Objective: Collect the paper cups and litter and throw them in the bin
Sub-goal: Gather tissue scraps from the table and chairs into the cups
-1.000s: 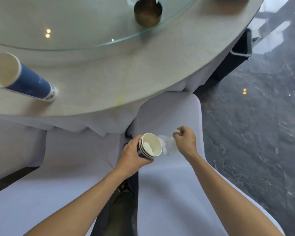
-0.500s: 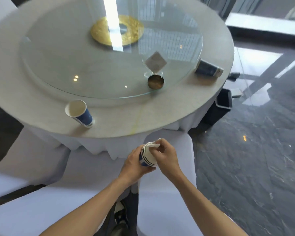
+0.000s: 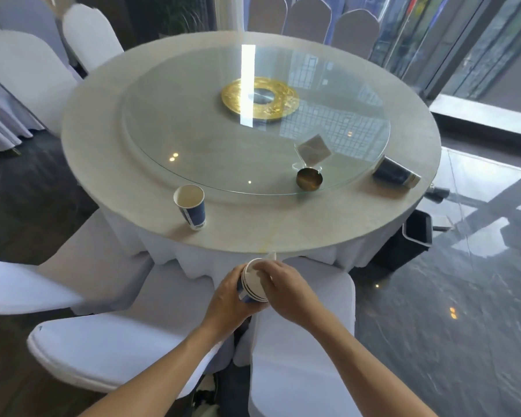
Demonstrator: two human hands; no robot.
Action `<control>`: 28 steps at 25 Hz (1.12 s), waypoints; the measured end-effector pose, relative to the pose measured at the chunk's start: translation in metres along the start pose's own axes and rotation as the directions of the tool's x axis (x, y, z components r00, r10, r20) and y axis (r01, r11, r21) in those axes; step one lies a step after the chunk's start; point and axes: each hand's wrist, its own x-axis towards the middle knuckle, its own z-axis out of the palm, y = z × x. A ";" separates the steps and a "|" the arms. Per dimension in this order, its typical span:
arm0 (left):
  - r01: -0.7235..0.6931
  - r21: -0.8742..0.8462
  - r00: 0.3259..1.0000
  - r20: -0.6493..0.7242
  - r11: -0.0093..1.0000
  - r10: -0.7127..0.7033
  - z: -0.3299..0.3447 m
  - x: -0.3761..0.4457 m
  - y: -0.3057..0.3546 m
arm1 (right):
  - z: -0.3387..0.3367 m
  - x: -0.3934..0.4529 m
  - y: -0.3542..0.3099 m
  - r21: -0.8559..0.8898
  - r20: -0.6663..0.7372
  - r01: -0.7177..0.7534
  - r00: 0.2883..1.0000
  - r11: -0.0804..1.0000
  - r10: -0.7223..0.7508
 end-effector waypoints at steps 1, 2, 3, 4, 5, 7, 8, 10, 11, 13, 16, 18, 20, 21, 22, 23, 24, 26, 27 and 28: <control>-0.002 -0.005 1.000 -0.013 1.000 0.002 -0.005 0.000 -0.004 | 0.002 0.001 -0.001 -0.027 -0.130 0.002 0.992 1.000 -0.006; -0.002 -0.014 1.000 -0.021 1.000 0.002 -0.010 0.001 -0.007 | 0.003 0.002 -0.001 0.003 -0.245 -0.010 0.970 1.000 0.010; -0.001 -0.023 1.000 -0.023 1.000 0.000 -0.016 0.002 -0.009 | 0.003 0.003 0.000 0.028 -0.312 -0.022 0.950 0.999 0.029; 0.001 -0.034 1.000 -0.022 0.999 -0.002 -0.022 0.003 -0.010 | 0.003 0.005 -0.001 0.030 -0.315 -0.043 0.948 0.999 0.051; 0.005 -0.044 1.000 -0.020 0.999 -0.006 -0.030 0.005 -0.011 | 0.005 0.007 -0.004 -0.003 -0.252 -0.076 0.965 0.997 0.073; 0.014 -0.054 1.000 -0.012 0.998 -0.015 -0.040 0.008 -0.012 | 0.010 0.011 -0.015 -0.146 -0.065 -0.063 0.996 0.987 0.054; 0.021 -0.058 1.000 -0.010 0.998 -0.022 -0.047 0.010 -0.014 | 0.015 0.014 -0.025 -0.198 0.016 -0.021 1.000 0.980 0.024; 0.026 -0.066 1.000 -0.003 0.997 -0.026 -0.062 0.014 -0.019 | 0.028 0.022 -0.045 -0.184 0.144 0.030 0.990 0.982 -0.003; 0.024 -0.066 1.000 0.003 0.998 -0.024 -0.068 0.017 -0.024 | 0.032 0.028 -0.054 -0.157 0.204 0.029 0.979 0.987 0.004; 0.013 -0.051 0.999 0.032 0.999 -0.011 -0.082 0.021 -0.032 | 0.040 0.043 -0.067 -0.110 0.329 -0.050 0.941 0.993 0.084; -0.025 0.018 0.997 0.077 1.000 0.024 -0.102 0.024 -0.045 | 0.046 0.062 -0.090 -0.074 0.476 -0.240 0.844 0.968 0.246; -0.024 0.021 0.995 0.096 0.999 0.022 -0.115 0.028 -0.053 | 0.052 0.073 -0.098 -0.037 0.431 -0.229 0.875 0.973 0.222; 0.006 -0.029 0.996 0.087 1.000 -0.004 -0.128 0.033 -0.061 | 0.061 0.082 -0.102 -0.023 0.280 -0.137 0.950 0.990 0.138; 0.017 -0.044 0.997 0.073 0.999 -0.014 -0.134 0.036 -0.064 | 0.064 0.086 -0.103 -0.021 0.203 -0.098 0.974 0.995 0.100; 0.018 -0.047 0.998 0.063 0.999 -0.015 -0.140 0.040 -0.067 | 0.066 0.091 -0.106 -0.006 0.153 -0.064 0.986 0.998 0.064; 0.014 -0.055 0.998 0.059 0.998 -0.011 -0.144 0.044 -0.069 | 0.067 0.095 -0.109 0.017 0.151 -0.033 0.988 0.999 0.030; 0.009 -0.061 0.998 0.061 0.998 -0.005 -0.148 0.048 -0.070 | 0.066 0.098 -0.114 0.034 0.200 -0.017 0.980 0.999 0.009; 0.006 -0.081 0.997 0.073 0.997 0.000 -0.152 0.055 -0.070 | 0.068 0.104 -0.121 0.018 0.352 -0.037 0.935 0.999 0.029; 0.002 -0.086 0.997 0.074 0.996 0.005 -0.154 0.058 -0.070 | 0.071 0.108 -0.121 0.002 0.371 -0.051 0.928 0.999 0.046; -0.002 -0.092 0.997 0.071 0.996 0.009 -0.156 0.061 -0.069 | 0.074 0.111 -0.118 0.001 0.334 -0.052 0.941 0.999 0.049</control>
